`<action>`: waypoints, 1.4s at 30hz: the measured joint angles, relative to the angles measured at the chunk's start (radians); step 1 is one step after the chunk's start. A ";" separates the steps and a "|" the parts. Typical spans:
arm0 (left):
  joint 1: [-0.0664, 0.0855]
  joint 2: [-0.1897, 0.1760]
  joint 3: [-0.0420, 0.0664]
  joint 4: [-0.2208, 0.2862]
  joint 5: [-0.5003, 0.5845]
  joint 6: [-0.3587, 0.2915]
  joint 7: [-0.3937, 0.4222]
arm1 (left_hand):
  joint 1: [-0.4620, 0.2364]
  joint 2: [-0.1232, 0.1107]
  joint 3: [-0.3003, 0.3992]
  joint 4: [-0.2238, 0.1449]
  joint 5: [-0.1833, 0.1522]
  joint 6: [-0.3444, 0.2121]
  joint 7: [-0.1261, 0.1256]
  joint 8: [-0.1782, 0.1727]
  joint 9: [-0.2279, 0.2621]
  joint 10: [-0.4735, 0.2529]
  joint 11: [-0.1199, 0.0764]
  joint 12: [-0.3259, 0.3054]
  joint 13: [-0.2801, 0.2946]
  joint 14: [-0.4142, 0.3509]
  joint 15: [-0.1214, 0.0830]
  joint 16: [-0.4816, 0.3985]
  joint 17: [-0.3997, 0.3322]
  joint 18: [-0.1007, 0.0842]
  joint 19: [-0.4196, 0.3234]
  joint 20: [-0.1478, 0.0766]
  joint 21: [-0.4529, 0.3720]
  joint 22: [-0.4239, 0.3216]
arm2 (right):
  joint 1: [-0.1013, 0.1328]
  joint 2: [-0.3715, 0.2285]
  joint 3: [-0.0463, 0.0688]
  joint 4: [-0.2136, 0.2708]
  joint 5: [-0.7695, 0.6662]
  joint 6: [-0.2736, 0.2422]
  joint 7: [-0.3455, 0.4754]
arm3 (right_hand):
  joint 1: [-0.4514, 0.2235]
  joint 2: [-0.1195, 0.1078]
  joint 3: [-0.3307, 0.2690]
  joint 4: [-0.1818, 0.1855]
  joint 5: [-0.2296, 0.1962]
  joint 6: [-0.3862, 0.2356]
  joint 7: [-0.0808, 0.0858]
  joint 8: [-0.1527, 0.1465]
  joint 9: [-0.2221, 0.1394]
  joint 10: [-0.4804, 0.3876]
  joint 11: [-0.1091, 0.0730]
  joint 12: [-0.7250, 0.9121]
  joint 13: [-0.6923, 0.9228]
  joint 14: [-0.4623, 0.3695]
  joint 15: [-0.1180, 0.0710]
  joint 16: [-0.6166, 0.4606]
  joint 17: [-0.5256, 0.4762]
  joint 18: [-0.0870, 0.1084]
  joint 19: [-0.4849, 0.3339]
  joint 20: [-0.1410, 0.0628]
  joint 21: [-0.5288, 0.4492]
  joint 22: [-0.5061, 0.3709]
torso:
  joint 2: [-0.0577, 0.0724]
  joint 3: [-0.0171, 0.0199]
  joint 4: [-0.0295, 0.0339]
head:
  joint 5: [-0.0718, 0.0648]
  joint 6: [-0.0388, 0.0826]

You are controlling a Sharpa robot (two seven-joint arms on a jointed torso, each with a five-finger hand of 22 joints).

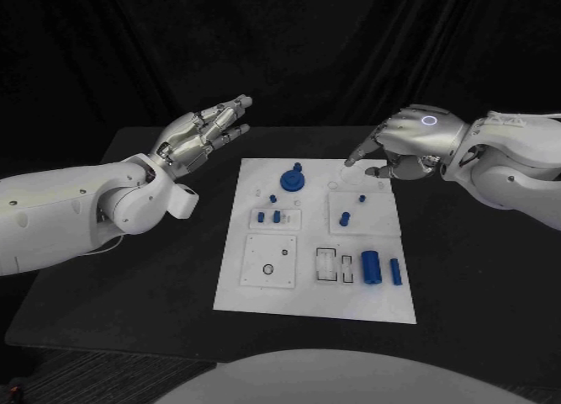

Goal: Assemble the parts on the task board

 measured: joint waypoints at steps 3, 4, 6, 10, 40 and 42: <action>-0.001 -0.008 0.000 -0.004 0.033 0.032 0.004 | -0.036 0.003 -0.006 0.000 -0.028 -0.063 -0.022 -0.006 -0.005 -0.036 -0.024 -0.014 -0.007 0.003 -0.010 0.000 -0.001 0.000 -0.007 0.000 -0.002 -0.049 | -0.006 0.004 0.001 -0.011 -0.023 0.010 0.002 | -0.043 -0.010 -0.001 0.034 -0.121 0.010 0.022 0.002 0.002 0.011 0.009 0.008 0.003 0.000 0.000 0.016 0.006 0.000 -0.004 0.003 -0.002 0.005 | 0.000 -0.0055 0.0047 | -0.005 0.000; -0.002 -0.010 0.000 -0.005 0.041 0.039 0.005 | -0.039 0.005 -0.006 0.000 -0.031 -0.078 -0.027 -0.007 -0.006 -0.041 -0.028 -0.015 -0.008 0.003 -0.010 0.000 -0.001 0.000 -0.010 0.004 -0.004 -0.055 | -0.007 0.006 0.001 -0.015 -0.029 0.013 0.002 | -0.052 -0.012 -0.001 0.043 -0.143 0.015 0.027 0.002 0.002 0.011 0.009 0.008 0.003 0.000 0.000 0.025 0.013 0.000 -0.004 0.003 -0.002 0.009 | 0.000 -0.0070 0.0059 | -0.007 0.000; -0.004 -0.014 0.000 -0.007 0.054 0.052 0.007 | -0.048 0.014 -0.006 0.000 -0.032 -0.113 -0.035 -0.008 -0.008 -0.047 -0.034 -0.015 -0.009 0.003 -0.010 0.000 -0.001 0.000 -0.005 0.009 -0.004 -0.062 | -0.012 0.008 0.001 -0.021 -0.039 0.020 0.002 | -0.066 -0.018 -0.001 0.062 -0.175 0.027 0.039 0.002 0.002 0.011 0.009 0.007 0.002 0.000 0.000 0.047 0.029 0.000 -0.005 0.005 -0.002 0.015 | 0.000 -0.0105 0.0085 | -0.012 0.000; -0.009 -0.014 0.000 -0.012 0.071 0.068 0.009 | -0.053 0.019 -0.007 -0.002 -0.032 -0.161 -0.045 -0.013 -0.012 -0.045 -0.044 -0.015 -0.009 0.003 -0.002 0.000 -0.001 0.016 -0.005 0.009 -0.004 -0.069 | -0.025 0.010 0.001 -0.031 -0.052 0.032 0.001 | -0.067 -0.019 0.003 0.071 -0.185 0.029 0.040 0.002 0.001 0.006 0.014 0.000 -0.004 0.000 0.000 0.050 0.026 0.000 -0.007 0.007 -0.006 0.015 | -0.003 -0.0159 0.0135 | -0.022 0.000; -0.024 0.004 0.000 -0.018 0.097 0.098 0.012 | 0.036 0.055 -0.010 -0.004 0.045 -0.163 -0.023 -0.015 -0.012 -0.040 0.087 -0.015 -0.009 0.004 0.115 0.000 -0.001 0.015 -0.001 0.091 -0.004 -0.029 | -0.113 0.046 0.001 -0.135 -0.073 0.066 -0.006 | -0.027 -0.030 0.084 0.058 -0.073 0.083 0.101 0.006 0.001 0.115 0.012 0.020 0.000 -0.004 0.004 0.060 0.016 0.000 -0.018 0.011 -0.024 0.037 | -0.005 -0.0201 0.0181 | -0.044 0.000; -0.025 0.004 0.000 -0.019 0.097 0.100 0.012 | 0.048 0.056 -0.010 -0.004 0.056 -0.157 -0.017 -0.015 -0.011 -0.040 0.087 -0.015 -0.009 0.004 0.115 0.000 0.000 0.015 -0.001 0.091 -0.004 -0.028 | -0.118 0.050 0.001 -0.142 -0.073 0.065 -0.006 | -0.027 -0.030 0.085 0.058 -0.072 0.083 0.101 0.006 0.001 0.115 0.012 0.020 0.000 -0.004 0.004 0.060 0.016 0.000 -0.018 0.011 -0.024 0.037 | -0.005 -0.0207 0.0185 | -0.045 0.000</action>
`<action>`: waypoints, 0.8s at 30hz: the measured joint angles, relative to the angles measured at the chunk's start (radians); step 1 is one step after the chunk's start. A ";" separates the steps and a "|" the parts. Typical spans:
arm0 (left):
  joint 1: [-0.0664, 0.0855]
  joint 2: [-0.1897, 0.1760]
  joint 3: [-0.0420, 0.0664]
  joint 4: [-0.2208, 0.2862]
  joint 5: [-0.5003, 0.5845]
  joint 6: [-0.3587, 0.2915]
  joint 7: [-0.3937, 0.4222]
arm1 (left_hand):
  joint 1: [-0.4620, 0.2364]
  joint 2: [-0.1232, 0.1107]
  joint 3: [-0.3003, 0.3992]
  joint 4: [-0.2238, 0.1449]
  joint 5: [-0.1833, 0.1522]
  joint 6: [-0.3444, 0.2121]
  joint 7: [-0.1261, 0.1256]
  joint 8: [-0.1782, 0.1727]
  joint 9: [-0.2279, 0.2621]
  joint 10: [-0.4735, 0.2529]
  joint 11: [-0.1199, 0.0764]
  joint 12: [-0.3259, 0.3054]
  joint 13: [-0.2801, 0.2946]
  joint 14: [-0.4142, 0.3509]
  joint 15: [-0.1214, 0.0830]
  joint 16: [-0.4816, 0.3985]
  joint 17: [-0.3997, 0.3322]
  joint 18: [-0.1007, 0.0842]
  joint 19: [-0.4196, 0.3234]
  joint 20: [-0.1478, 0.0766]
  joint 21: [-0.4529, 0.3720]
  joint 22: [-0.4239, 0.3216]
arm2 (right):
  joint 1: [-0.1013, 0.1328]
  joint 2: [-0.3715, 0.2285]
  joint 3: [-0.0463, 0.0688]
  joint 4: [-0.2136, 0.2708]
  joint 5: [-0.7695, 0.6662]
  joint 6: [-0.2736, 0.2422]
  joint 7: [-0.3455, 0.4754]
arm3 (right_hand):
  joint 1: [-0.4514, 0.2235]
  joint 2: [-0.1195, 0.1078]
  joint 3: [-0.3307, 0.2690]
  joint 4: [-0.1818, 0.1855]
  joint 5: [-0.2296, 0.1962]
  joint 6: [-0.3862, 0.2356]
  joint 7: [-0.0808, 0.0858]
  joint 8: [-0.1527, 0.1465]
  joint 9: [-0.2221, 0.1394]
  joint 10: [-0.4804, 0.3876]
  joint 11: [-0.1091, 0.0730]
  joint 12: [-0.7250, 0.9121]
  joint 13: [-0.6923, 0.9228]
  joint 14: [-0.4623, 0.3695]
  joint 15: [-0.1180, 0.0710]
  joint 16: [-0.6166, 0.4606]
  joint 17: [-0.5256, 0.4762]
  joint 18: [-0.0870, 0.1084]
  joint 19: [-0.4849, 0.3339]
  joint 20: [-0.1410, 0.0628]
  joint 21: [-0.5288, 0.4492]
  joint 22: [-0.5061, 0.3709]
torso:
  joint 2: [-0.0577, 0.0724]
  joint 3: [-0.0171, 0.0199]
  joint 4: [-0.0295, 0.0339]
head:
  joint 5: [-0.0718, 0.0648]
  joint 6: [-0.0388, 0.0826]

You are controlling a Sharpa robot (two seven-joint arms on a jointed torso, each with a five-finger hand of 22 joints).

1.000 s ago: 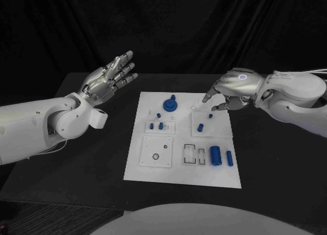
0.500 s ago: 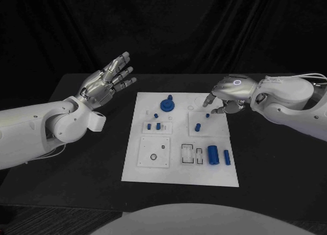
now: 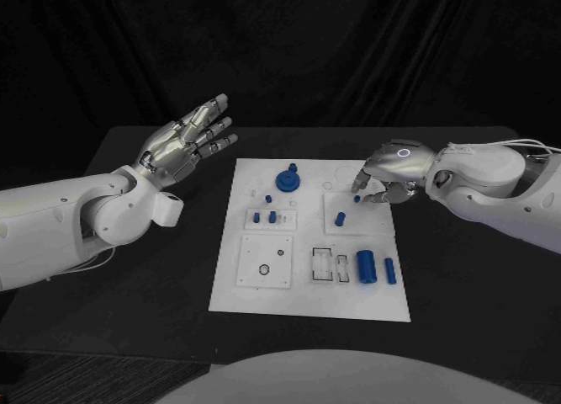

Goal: Assemble the parts on the task board

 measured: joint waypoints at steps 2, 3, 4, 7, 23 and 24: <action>0.000 0.000 0.000 -0.001 0.000 0.001 0.000 | 0.018 0.001 0.000 0.000 0.021 0.006 0.006 0.000 0.000 0.000 0.000 0.000 0.000 0.000 0.000 0.000 0.000 0.000 0.000 0.000 0.000 0.001 | -0.004 0.004 0.000 -0.006 0.000 -0.001 0.000 | 0.000 0.000 0.008 0.003 0.000 0.005 0.005 0.000 0.003 0.002 -0.002 0.000 0.000 0.000 0.000 0.006 0.003 0.000 0.000 0.000 0.000 0.003 | 0.000 -0.0005 0.0006 | -0.002 0.000; 0.000 0.001 0.000 -0.002 0.000 0.002 0.000 | 0.022 0.000 0.000 0.000 0.025 0.007 0.007 0.000 0.000 0.000 0.000 0.000 0.000 0.000 0.000 0.000 0.000 0.000 0.000 0.000 0.000 0.001 | -0.006 0.006 0.000 -0.009 0.000 -0.002 0.000 | 0.001 -0.001 0.012 0.001 0.001 0.009 0.009 0.001 0.004 0.004 -0.004 0.000 0.000 0.000 0.000 0.011 0.007 0.000 0.000 0.000 0.000 0.005 | 0.000 -0.0007 0.0007 | -0.003 0.000; -0.001 0.001 0.000 -0.002 0.000 0.002 0.000 | 0.035 0.000 0.000 0.000 0.033 0.007 0.007 0.000 0.000 0.000 0.000 0.000 0.000 0.000 0.000 0.000 0.000 0.000 0.000 0.000 0.000 0.003 | -0.009 0.010 0.000 -0.013 0.000 -0.004 0.000 | 0.004 -0.004 0.016 0.001 0.004 0.011 0.011 0.004 0.005 0.004 -0.004 0.000 0.000 0.000 0.000 0.015 0.011 0.000 0.000 0.000 0.000 0.007 | 0.000 -0.0010 0.0009 | -0.004 0.000; -0.001 0.003 0.000 -0.004 0.000 0.004 0.000 | 0.050 -0.001 0.000 0.000 0.045 0.007 0.007 0.000 0.000 0.000 0.000 0.000 0.000 0.000 0.000 0.000 0.000 0.000 0.004 0.004 0.000 0.005 | -0.014 0.018 0.000 -0.023 0.000 -0.006 0.000 | 0.004 -0.004 0.018 0.001 0.004 0.011 0.011 0.004 0.005 0.004 -0.004 0.000 0.001 0.000 0.000 0.015 0.014 0.000 0.000 0.000 0.000 0.008 | 0.000 -0.0012 0.0011 | -0.006 0.000; -0.002 0.005 0.000 -0.005 0.001 0.013 -0.001 | 0.100 -0.005 0.006 -0.006 0.076 0.010 0.003 0.000 0.001 0.002 0.017 0.000 0.000 0.000 0.014 0.000 -0.001 0.000 0.007 0.007 0.004 0.024 | -0.041 0.062 0.000 -0.078 -0.001 -0.011 0.002 | 0.009 -0.009 0.083 -0.016 0.095 0.046 0.025 0.013 0.029 0.004 -0.004 0.000 0.004 -0.007 -0.007 0.013 0.002 0.000 -0.012 -0.004 -0.010 0.014 | -0.001 -0.0013 -0.0001 | -0.004 0.000; -0.002 0.005 0.000 -0.005 0.001 0.013 -0.001 | 0.100 -0.005 0.006 -0.006 0.079 0.010 0.003 0.000 0.002 0.005 0.019 0.000 0.000 0.000 0.014 0.000 -0.001 0.000 0.007 0.007 0.004 0.024 | -0.042 0.065 0.001 -0.081 -0.001 -0.011 0.003 | 0.009 -0.009 0.086 -0.020 0.105 0.049 0.023 0.013 0.032 0.004 -0.004 0.003 0.006 -0.012 -0.007 0.014 0.000 0.000 -0.015 -0.007 -0.015 0.014 | -0.001 -0.0013 -0.0001 | -0.004 0.000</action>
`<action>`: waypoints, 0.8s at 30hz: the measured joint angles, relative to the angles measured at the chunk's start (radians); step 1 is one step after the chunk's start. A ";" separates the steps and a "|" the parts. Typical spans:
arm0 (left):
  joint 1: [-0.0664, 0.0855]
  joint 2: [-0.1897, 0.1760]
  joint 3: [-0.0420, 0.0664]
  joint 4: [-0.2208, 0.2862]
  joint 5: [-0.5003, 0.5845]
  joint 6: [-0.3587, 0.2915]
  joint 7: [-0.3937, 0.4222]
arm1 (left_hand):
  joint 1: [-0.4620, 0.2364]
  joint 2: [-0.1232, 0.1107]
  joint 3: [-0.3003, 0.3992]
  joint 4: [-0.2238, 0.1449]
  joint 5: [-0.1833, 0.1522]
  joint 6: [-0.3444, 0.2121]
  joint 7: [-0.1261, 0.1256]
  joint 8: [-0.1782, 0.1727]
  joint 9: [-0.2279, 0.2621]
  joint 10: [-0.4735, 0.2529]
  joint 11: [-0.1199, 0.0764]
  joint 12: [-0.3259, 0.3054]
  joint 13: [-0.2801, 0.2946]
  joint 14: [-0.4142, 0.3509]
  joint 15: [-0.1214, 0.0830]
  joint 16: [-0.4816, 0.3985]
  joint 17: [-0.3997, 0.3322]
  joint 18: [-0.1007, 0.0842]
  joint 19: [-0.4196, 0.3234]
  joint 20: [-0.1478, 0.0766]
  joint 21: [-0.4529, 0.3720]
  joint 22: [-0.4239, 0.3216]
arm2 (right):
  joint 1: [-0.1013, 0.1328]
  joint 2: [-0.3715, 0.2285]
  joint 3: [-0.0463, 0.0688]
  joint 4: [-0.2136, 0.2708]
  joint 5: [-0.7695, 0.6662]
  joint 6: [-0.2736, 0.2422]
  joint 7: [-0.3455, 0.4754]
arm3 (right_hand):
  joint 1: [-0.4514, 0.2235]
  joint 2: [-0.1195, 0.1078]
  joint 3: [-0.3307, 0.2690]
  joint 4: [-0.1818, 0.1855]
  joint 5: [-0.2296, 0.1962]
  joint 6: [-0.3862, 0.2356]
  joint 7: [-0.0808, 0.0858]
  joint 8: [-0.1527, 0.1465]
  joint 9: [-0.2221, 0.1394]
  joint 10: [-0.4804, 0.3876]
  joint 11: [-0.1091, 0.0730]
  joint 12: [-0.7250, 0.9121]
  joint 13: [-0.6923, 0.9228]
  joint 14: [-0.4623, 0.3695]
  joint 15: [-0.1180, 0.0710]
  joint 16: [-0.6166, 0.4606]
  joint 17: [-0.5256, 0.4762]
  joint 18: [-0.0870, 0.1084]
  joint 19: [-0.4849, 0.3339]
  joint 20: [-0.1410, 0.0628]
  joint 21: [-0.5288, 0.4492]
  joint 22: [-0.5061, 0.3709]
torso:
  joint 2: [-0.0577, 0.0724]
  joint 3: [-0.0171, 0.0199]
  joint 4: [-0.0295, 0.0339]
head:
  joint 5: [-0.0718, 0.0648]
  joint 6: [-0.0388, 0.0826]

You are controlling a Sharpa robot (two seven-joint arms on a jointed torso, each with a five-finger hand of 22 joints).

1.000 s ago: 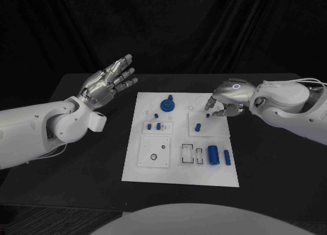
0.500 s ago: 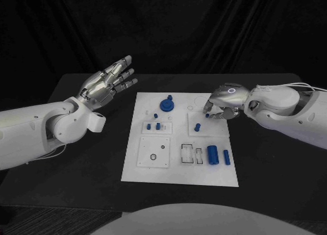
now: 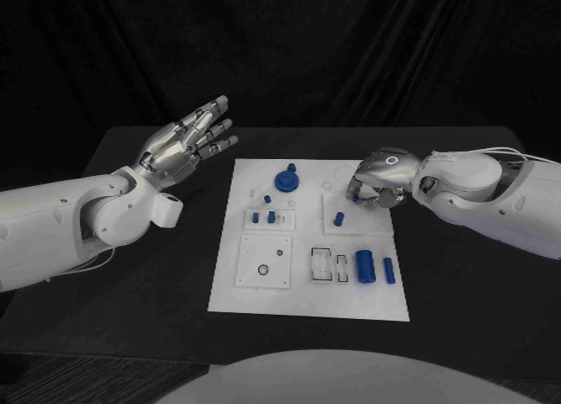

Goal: Assemble the parts on the task board

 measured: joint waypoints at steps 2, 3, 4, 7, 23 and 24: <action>0.000 0.000 0.000 -0.001 0.000 0.001 0.000 | 0.000 0.000 0.000 0.000 0.000 0.001 0.001 0.000 0.001 0.001 0.001 0.000 0.000 0.000 0.000 0.000 0.000 0.000 0.000 0.000 0.000 0.002 | 0.000 0.004 0.001 -0.004 0.000 0.000 0.000 | 0.004 -0.004 0.007 -0.007 0.012 0.005 0.003 0.001 0.005 0.004 -0.004 0.005 0.003 -0.005 0.001 -0.009 -0.009 0.000 -0.005 0.002 -0.012 -0.001 | 0.000 0.0000 0.0001 | 0.000 0.000; 0.000 0.001 0.000 -0.002 0.000 0.002 0.000 | 0.000 0.000 0.000 0.000 0.000 0.004 0.004 0.000 0.001 0.001 0.001 0.000 0.001 -0.002 0.002 0.000 0.000 0.000 0.000 0.000 0.000 0.002 | 0.000 0.006 0.001 -0.006 0.000 0.000 0.001 | 0.005 -0.006 0.010 -0.010 0.015 0.008 0.003 0.004 0.007 0.006 -0.006 0.009 0.005 -0.006 0.000 -0.012 -0.013 0.000 -0.007 0.002 -0.017 -0.003 | 0.000 0.0000 0.0001 | 0.000 0.000; 0.000 0.001 0.000 -0.002 0.000 0.003 0.000 | 0.003 0.003 0.000 0.000 0.004 0.006 0.006 0.000 0.001 0.001 0.001 0.000 0.001 -0.002 0.005 0.000 0.000 0.000 0.000 0.000 0.000 0.003 | 0.000 0.008 0.001 -0.007 0.000 0.001 0.002 | 0.005 -0.006 0.014 -0.014 0.019 0.014 0.005 0.004 0.010 0.007 -0.007 0.011 0.007 -0.011 0.000 -0.015 -0.015 0.000 -0.010 -0.002 -0.022 -0.004 | 0.000 0.0000 0.0001 | 0.000 0.000; 0.000 0.003 0.000 -0.003 0.000 0.004 -0.001 | 0.008 0.000 0.000 0.000 0.006 0.011 0.011 0.004 0.002 0.004 0.004 0.000 0.001 0.000 0.007 0.000 0.000 0.000 0.000 0.000 0.004 0.005 | -0.001 0.010 0.002 -0.009 0.001 0.002 0.005 | 0.005 -0.006 0.026 -0.026 0.035 0.021 0.012 0.010 0.019 0.013 -0.002 0.016 0.011 -0.012 0.001 -0.016 -0.020 0.000 -0.016 0.002 -0.028 -0.006 | 0.000 0.0000 0.0006 | 0.000 0.000; -0.003 0.015 0.000 -0.015 0.000 0.013 -0.004 | 0.021 0.005 0.003 -0.003 0.022 0.027 0.027 0.004 0.004 0.006 0.006 0.000 0.002 0.003 0.018 0.000 0.000 0.000 0.010 0.002 0.008 0.016 | -0.003 0.009 0.003 -0.012 0.002 -0.005 0.019 | 0.028 0.011 0.054 -0.078 -0.056 0.088 0.034 0.041 0.062 0.103 0.002 0.073 0.044 -0.033 0.008 -0.040 -0.045 0.000 -0.028 0.007 -0.028 0.020 | 0.000 -0.0001 0.0001 | 0.001 0.000; -0.003 0.015 0.000 -0.015 0.000 0.014 -0.004 | 0.021 0.005 0.003 -0.003 0.026 0.029 0.029 0.004 0.004 0.007 0.007 0.000 0.002 0.003 0.018 0.000 0.000 0.000 0.011 0.003 0.008 0.016 | -0.003 0.009 0.003 -0.012 0.002 -0.007 0.020 | 0.031 0.014 0.052 -0.083 -0.064 0.092 0.030 0.041 0.062 0.107 0.000 0.073 0.045 -0.033 0.008 -0.040 -0.045 0.000 -0.028 0.007 -0.028 0.022 | 0.000 -0.0001 0.0001 | 0.001 0.000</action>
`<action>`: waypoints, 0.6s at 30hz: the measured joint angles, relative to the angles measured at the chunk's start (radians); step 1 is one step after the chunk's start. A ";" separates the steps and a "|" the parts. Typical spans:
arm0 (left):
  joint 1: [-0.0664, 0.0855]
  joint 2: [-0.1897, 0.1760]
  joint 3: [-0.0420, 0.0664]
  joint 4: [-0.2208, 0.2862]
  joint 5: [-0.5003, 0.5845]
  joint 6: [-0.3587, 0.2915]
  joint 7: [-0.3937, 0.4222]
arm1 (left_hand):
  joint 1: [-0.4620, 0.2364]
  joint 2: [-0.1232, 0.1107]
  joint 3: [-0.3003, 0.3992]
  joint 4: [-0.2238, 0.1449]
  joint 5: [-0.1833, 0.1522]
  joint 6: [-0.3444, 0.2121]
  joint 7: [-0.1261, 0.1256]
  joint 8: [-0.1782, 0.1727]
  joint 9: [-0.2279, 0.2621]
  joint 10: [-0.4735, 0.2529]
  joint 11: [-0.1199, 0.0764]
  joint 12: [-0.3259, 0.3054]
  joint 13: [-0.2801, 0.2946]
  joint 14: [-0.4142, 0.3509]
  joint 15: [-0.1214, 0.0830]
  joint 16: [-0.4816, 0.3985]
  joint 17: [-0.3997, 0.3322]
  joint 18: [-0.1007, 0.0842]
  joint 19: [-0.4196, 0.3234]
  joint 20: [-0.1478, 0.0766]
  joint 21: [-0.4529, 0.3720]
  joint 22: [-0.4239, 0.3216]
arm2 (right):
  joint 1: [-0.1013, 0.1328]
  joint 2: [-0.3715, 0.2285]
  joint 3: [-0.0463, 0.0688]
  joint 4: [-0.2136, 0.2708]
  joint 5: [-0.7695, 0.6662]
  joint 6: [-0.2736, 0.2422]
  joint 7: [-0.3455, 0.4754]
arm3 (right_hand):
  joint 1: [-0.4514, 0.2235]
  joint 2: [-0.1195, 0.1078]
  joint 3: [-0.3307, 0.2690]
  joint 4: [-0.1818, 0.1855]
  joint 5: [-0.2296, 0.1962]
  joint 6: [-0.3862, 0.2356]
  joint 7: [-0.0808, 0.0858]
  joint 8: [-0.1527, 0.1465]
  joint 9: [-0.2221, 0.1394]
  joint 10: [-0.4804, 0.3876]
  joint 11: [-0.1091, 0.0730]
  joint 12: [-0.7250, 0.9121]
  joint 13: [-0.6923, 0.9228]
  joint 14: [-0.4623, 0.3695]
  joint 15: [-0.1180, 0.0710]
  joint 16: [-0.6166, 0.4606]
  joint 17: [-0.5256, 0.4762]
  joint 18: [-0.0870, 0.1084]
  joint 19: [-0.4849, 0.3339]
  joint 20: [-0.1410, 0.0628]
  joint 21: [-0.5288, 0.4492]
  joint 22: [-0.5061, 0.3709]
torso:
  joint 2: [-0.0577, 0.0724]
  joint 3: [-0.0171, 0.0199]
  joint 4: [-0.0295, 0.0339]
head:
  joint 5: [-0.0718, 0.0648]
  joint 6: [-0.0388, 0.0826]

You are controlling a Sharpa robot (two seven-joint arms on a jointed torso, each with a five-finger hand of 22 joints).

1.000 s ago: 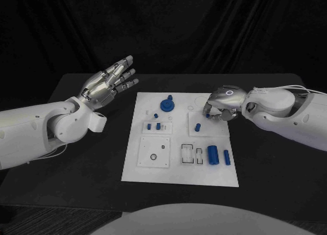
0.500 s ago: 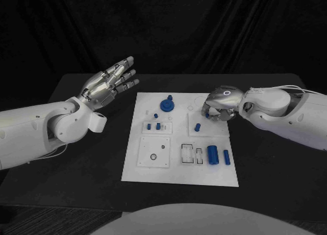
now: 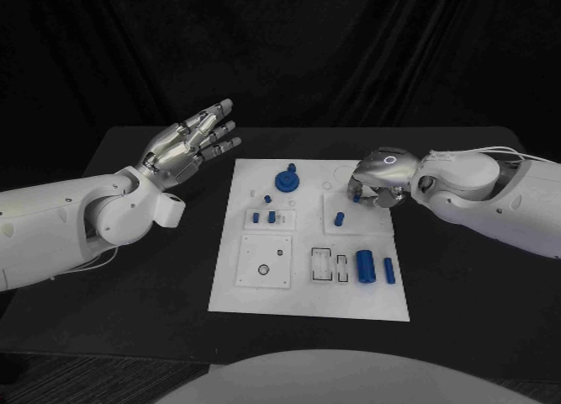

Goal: Assemble the parts on the task board

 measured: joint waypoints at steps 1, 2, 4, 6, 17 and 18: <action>0.000 0.000 0.000 0.000 0.000 0.000 0.000 | 0.007 0.000 0.000 0.000 0.005 0.001 0.001 0.003 0.000 0.000 0.000 0.000 0.000 0.000 0.000 0.000 0.000 0.000 0.000 0.000 0.000 0.000 | 0.000 0.000 0.000 0.000 0.000 -0.002 0.000 | 0.000 0.000 0.001 -0.001 -0.006 0.004 -0.001 0.000 0.000 0.001 -0.001 0.000 0.001 0.000 0.000 0.000 -0.002 0.000 0.000 0.000 0.000 0.002 | 0.000 0.0000 0.0000 | 0.000 0.000; -0.001 0.001 0.000 -0.001 0.000 0.000 -0.001 | 0.010 0.002 0.000 0.000 0.008 0.004 0.004 0.004 0.000 0.000 0.000 0.000 0.000 0.002 0.002 0.000 0.000 0.000 0.000 0.000 0.000 0.001 | 0.000 -0.001 0.000 0.000 0.000 -0.004 0.001 | 0.002 0.001 0.001 -0.001 -0.011 0.004 -0.001 0.000 0.000 0.001 -0.001 0.000 0.002 0.000 0.000 -0.004 -0.006 0.000 0.000 0.000 0.000 0.002 | 0.000 -0.0001 -0.0003 | 0.001 0.000; -0.001 0.002 0.000 -0.002 0.000 0.001 -0.002 | 0.010 0.002 0.000 0.000 0.008 0.004 0.004 0.004 0.001 0.000 0.000 0.000 0.000 0.004 0.004 0.000 0.001 0.000 0.001 -0.001 0.000 0.002 | -0.001 -0.001 0.000 0.000 0.000 -0.007 0.001 | 0.002 0.000 0.001 -0.001 -0.015 0.004 -0.001 0.000 0.000 0.001 -0.001 0.000 0.003 0.000 0.000 -0.007 -0.006 0.000 0.000 0.000 0.000 0.004 | 0.000 -0.0003 -0.0006 | 0.001 0.000; -0.001 0.004 0.000 -0.004 0.000 0.001 -0.003 | 0.010 0.002 0.000 0.000 0.008 0.004 0.004 0.004 0.001 0.000 0.000 0.000 0.000 0.004 0.004 0.000 0.001 0.000 0.004 -0.004 0.000 0.003 | -0.001 -0.002 -0.001 0.001 0.000 -0.011 0.001 | 0.002 0.001 0.001 -0.001 -0.018 0.004 -0.001 0.000 0.001 0.001 -0.001 0.000 0.003 0.000 0.000 -0.007 -0.005 0.000 0.000 0.000 0.000 0.005 | 0.000 -0.0005 -0.0006 | 0.001 0.000; -0.003 0.015 0.000 -0.013 0.000 0.004 -0.012 | 0.015 0.007 0.003 -0.003 0.016 0.011 0.011 0.004 0.001 0.000 0.000 0.000 0.001 0.004 0.003 0.000 0.002 0.000 0.006 -0.001 0.000 0.007 | -0.003 -0.008 -0.003 0.005 -0.001 -0.032 0.002 | -0.004 0.013 -0.002 -0.004 -0.047 0.015 -0.012 0.009 0.002 0.014 -0.007 0.006 0.008 0.000 0.000 0.002 0.007 0.000 0.000 0.000 0.020 0.023 | 0.000 -0.0005 -0.0006 | 0.001 0.000; -0.003 0.016 0.000 -0.013 0.000 0.004 -0.013 | 0.015 0.007 0.003 -0.003 0.016 0.011 0.011 0.004 0.002 0.000 0.000 0.000 0.001 0.004 0.003 0.000 0.002 0.000 0.007 0.000 0.000 0.007 | -0.004 -0.009 -0.003 0.006 -0.001 -0.033 0.002 | -0.003 0.014 -0.004 -0.002 -0.050 0.017 -0.014 0.009 0.002 0.019 -0.006 0.006 0.008 0.000 0.000 0.002 0.008 0.000 0.000 0.000 0.020 0.024 | 0.000 -0.0005 -0.0005 | 0.002 0.000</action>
